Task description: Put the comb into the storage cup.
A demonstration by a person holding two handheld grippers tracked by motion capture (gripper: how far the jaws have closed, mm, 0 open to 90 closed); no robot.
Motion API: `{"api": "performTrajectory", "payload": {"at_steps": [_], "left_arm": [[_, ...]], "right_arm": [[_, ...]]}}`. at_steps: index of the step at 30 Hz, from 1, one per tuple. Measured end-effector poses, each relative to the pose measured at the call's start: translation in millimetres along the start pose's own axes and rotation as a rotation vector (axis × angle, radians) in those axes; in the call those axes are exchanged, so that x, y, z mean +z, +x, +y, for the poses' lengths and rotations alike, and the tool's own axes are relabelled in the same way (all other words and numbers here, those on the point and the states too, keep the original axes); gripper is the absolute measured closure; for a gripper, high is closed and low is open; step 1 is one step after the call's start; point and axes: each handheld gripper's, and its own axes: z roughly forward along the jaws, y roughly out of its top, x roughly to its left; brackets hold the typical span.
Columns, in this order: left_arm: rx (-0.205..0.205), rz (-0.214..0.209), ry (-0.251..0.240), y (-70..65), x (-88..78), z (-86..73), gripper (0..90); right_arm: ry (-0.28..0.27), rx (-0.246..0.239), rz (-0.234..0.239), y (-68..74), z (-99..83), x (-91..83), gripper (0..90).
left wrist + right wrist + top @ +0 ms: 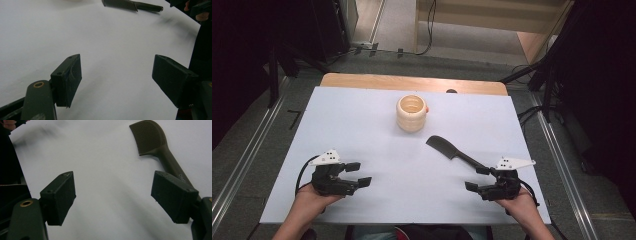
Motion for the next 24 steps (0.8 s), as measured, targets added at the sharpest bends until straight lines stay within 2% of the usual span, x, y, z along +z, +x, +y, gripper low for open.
{"api": "performTrajectory", "payload": {"at_steps": [7,11,12,18,24], "left_arm": [[-0.001,0.000,0.003,0.1,0.0,0.1,24.6],[-0.008,0.000,0.005,0.8,0.1,0.3,24.6],[-0.007,0.001,0.004,0.8,0.1,0.3,24.6],[-0.006,-0.002,0.006,0.8,0.6,0.7,24.6],[-0.005,-0.002,0.006,0.6,1.4,1.0,24.6]], "right_arm": [[0.003,0.003,0.000,0.1,0.1,0.4,17.8],[-0.002,-0.015,0.001,-1.6,2.8,-0.3,17.8],[-0.005,-0.024,0.002,-3.4,4.5,-1.3,17.7],[-0.003,-0.011,0.001,-9.3,8.9,-1.2,17.8],[0.007,-0.028,-0.015,-16.4,15.4,-2.4,17.8]]}}
